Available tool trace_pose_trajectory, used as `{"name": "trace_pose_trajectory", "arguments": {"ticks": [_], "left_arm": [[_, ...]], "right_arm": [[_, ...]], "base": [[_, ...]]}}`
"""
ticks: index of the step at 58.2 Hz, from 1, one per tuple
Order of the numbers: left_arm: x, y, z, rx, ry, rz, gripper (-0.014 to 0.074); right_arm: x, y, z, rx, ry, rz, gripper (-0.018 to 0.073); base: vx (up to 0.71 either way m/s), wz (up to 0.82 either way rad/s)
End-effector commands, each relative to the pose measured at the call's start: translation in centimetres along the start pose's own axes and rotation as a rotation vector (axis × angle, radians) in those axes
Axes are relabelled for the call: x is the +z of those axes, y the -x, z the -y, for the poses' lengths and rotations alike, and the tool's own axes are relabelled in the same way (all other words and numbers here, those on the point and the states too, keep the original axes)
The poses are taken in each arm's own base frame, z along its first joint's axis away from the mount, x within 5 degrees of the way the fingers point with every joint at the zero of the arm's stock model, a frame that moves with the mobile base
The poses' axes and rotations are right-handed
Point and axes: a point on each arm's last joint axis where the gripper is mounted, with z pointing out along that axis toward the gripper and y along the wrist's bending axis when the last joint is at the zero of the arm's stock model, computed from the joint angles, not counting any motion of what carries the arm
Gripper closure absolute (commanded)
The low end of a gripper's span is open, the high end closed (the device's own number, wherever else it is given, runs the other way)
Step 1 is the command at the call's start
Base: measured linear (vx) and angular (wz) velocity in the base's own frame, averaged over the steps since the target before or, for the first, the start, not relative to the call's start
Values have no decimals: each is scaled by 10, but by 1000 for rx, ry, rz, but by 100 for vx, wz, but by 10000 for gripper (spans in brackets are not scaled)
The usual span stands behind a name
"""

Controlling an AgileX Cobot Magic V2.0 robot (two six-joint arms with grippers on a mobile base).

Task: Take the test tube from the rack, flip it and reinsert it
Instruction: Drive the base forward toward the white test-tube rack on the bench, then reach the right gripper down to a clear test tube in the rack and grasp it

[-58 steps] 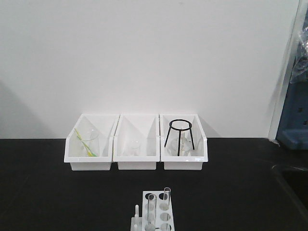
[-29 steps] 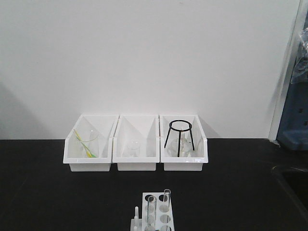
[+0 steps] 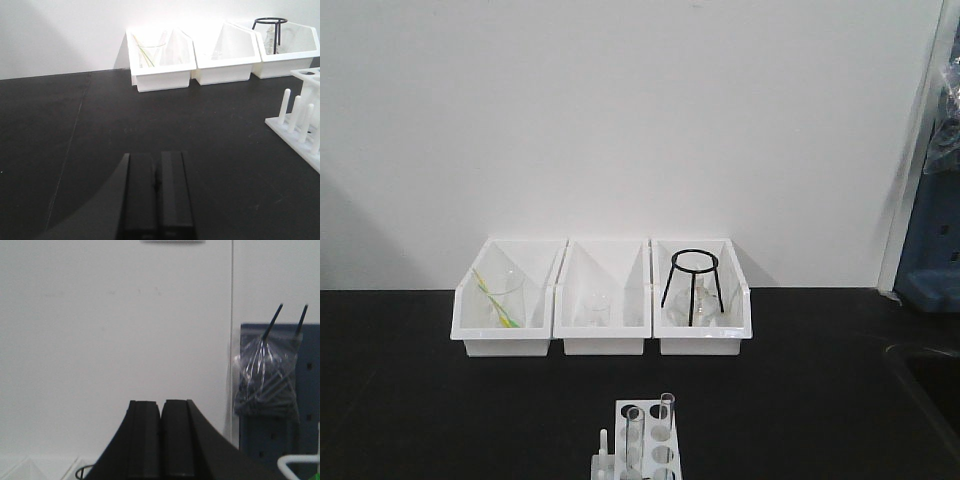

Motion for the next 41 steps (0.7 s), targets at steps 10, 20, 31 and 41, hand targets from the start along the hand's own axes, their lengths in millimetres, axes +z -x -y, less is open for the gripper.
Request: {"name": "trace_pose_trajectory", "arguments": {"ticks": [10, 20, 31, 41], "left_arm": [[-1, 9, 1, -11, -13, 91, 602], [-1, 9, 1, -11, -13, 91, 602], [-1, 9, 1, -11, -13, 91, 602], [-1, 9, 1, -11, -13, 91, 602]], "right_arm": [[40, -7, 1, 11, -2, -51, 569], [43, -10, 1, 11, -2, -65, 541], [43, -10, 1, 11, -2, -66, 404], [43, -10, 1, 7, -2, -63, 180]], "base": [[0, 0], [0, 0], [0, 0], [0, 0]]}}
